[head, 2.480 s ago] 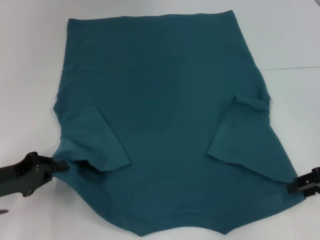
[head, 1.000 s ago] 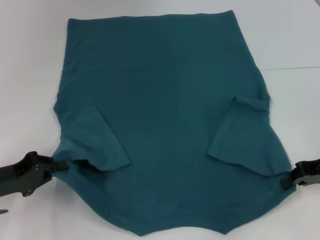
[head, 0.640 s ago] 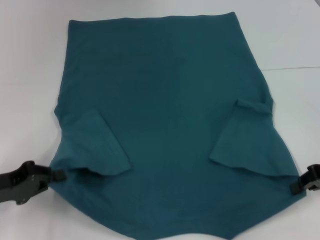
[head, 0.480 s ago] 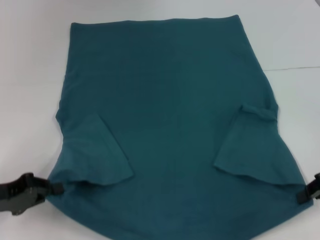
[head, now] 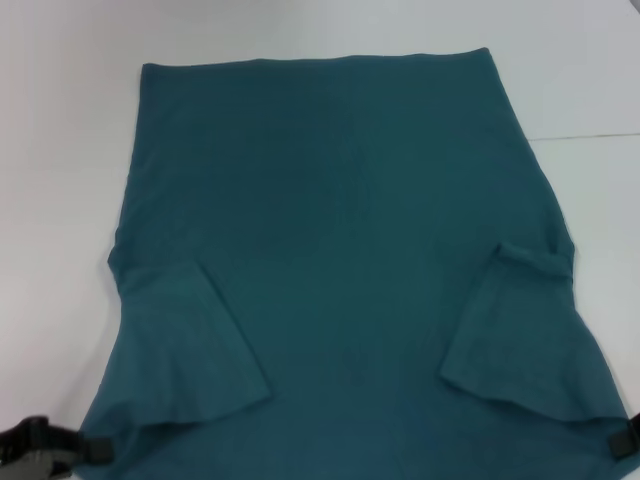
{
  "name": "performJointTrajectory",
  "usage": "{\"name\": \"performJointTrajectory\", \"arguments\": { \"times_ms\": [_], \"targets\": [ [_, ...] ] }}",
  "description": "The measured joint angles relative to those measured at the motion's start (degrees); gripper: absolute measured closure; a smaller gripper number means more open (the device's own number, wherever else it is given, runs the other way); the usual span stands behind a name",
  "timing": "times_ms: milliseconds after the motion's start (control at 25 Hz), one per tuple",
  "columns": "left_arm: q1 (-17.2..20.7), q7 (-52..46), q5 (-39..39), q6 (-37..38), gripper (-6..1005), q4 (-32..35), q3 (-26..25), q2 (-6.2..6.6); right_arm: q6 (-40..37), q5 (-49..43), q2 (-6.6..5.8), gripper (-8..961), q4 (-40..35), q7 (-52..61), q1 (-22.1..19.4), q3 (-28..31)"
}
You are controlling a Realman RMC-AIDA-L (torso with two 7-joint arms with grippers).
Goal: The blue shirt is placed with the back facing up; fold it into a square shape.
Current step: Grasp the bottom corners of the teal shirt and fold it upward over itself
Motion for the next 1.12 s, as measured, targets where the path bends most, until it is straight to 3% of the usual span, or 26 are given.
{"name": "performJointTrajectory", "arguments": {
  "times_ms": [200, 400, 720, 1120],
  "targets": [
    [2.77, -0.17, 0.04, 3.28, 991, 2.01, -0.21, -0.18, -2.17, -0.13, -0.02, 901, 0.01, -0.66, -1.17, -0.10],
    [2.64, 0.04, 0.60, 4.78, 992, 2.15, 0.53, -0.16, -2.67, 0.00, -0.05, 902, 0.01, -1.18, -2.32, 0.22],
    [-3.31, -0.50, -4.27, 4.26, 991, -1.54, -0.16, 1.03, -1.21, 3.47, 0.19, 902, 0.14, -3.61, -0.09, 7.13],
    [-9.47, -7.14, -15.08, -9.20, 992, -7.56, -0.20, 2.19, 6.58, 16.30, -0.35, 901, 0.12, -0.27, 1.30, 11.99]
  ]
}}
